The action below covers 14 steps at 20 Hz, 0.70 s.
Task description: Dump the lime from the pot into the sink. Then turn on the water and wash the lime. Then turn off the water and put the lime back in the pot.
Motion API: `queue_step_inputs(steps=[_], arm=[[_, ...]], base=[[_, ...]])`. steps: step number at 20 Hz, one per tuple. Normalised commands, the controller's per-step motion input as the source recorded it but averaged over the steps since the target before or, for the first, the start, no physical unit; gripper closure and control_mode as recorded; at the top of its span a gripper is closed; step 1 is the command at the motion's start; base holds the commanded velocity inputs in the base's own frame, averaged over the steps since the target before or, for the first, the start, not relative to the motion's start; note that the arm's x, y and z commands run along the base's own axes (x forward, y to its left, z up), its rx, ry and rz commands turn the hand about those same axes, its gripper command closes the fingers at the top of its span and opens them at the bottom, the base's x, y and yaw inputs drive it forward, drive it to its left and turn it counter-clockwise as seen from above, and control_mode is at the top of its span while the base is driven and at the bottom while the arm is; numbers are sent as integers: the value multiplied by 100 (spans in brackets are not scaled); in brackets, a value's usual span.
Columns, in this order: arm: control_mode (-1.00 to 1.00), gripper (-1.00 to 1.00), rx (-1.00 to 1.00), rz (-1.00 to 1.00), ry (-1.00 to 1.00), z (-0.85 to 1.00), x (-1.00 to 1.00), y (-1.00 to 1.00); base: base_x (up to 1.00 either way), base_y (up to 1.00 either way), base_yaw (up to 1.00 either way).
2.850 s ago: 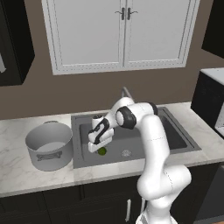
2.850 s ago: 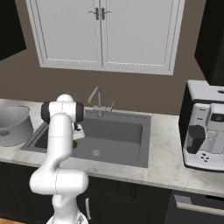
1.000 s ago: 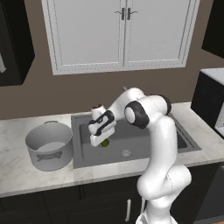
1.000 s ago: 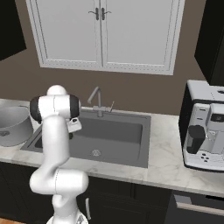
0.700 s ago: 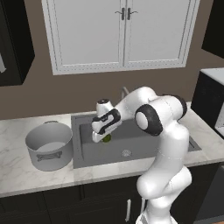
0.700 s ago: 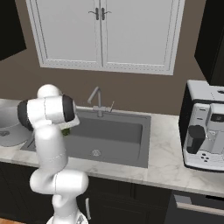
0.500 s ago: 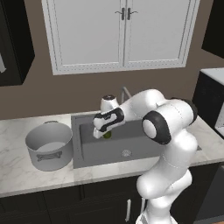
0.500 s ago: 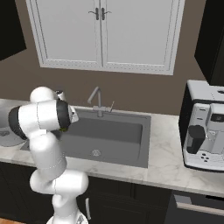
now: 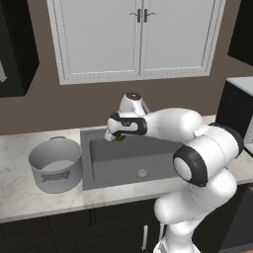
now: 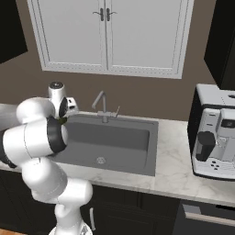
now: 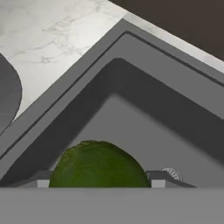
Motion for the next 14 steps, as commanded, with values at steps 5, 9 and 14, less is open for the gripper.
queue_step_inputs(steps=[5, 9, 14], arm=[[-100, 100, 3, 2, -7, 100, 0, 26], [-100, 100, 3, 7, -1, 100, -4, 28], [-100, 100, 1, 12, 1, 89, -21, 55]], base=[[0, 0, 0], [0, 0, 0], [0, 0, 0]])
